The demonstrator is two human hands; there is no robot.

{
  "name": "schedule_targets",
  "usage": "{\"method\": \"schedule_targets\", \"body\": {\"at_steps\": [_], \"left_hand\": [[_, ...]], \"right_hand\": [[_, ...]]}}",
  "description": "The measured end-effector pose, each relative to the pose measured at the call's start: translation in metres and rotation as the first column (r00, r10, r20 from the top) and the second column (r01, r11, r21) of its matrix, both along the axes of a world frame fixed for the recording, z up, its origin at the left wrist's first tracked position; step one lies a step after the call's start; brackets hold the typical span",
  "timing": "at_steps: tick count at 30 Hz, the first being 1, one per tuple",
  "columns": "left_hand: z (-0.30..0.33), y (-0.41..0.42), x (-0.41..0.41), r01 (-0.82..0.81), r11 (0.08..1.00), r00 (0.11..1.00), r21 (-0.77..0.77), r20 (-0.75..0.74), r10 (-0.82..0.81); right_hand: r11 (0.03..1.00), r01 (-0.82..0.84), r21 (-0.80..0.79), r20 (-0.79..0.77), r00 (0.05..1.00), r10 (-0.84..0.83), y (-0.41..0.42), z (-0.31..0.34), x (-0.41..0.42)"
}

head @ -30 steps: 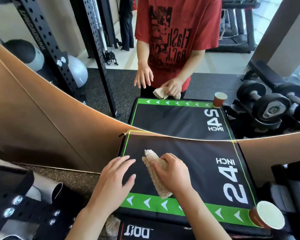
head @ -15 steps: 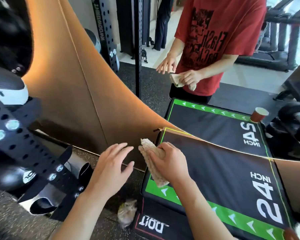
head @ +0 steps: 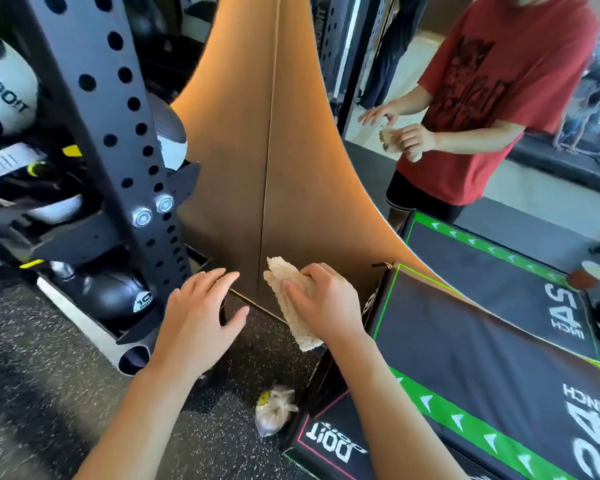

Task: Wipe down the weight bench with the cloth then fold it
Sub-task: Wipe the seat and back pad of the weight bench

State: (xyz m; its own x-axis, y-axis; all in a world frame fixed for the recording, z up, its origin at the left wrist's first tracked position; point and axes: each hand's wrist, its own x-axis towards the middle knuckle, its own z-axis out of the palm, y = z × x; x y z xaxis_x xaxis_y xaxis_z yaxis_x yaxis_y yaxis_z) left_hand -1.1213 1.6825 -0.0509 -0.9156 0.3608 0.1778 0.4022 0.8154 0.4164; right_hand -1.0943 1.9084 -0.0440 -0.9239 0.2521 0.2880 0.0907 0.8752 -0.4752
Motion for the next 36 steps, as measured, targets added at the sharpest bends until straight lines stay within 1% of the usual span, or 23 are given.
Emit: {"method": "schedule_targets", "body": {"at_steps": [8,14,18,21,25,29,32,36], "left_hand": [[-0.002,-0.064,-0.001,-0.196,0.981,0.981,0.004,0.016,0.195],[-0.01,-0.08,0.003,-0.357,0.933,0.931,-0.044,0.059,0.359],[-0.017,-0.077,0.013,-0.483,0.873,0.867,-0.076,0.101,0.488],[-0.02,-0.066,0.023,-0.551,0.829,0.819,-0.098,0.125,0.56],[-0.019,-0.054,0.042,-0.651,0.751,0.738,-0.105,0.143,0.66],[-0.019,-0.052,0.064,-0.704,0.703,0.686,-0.098,0.158,0.71],[-0.016,-0.056,0.083,-0.758,0.643,0.626,-0.112,0.153,0.764],[-0.017,-0.07,0.117,-0.824,0.56,0.546,-0.085,0.149,0.825]], "right_hand": [[0.986,-0.165,0.017,0.013,0.986,0.165,-0.058,0.0,-0.038],[0.94,-0.341,-0.016,0.038,0.939,0.342,-0.078,-0.009,-0.069],[0.883,-0.47,-0.02,0.093,0.878,0.469,-0.081,-0.015,-0.087],[0.839,-0.542,-0.06,0.132,0.828,0.544,-0.078,-0.022,-0.102],[0.771,-0.629,-0.099,0.135,0.759,0.636,-0.077,-0.033,-0.111],[0.712,-0.683,-0.166,0.149,0.696,0.702,-0.085,-0.042,-0.109],[0.654,-0.736,-0.177,0.14,0.639,0.756,-0.1,-0.043,-0.101],[0.572,-0.799,-0.185,0.113,0.561,0.82,-0.129,-0.045,-0.084]]}}
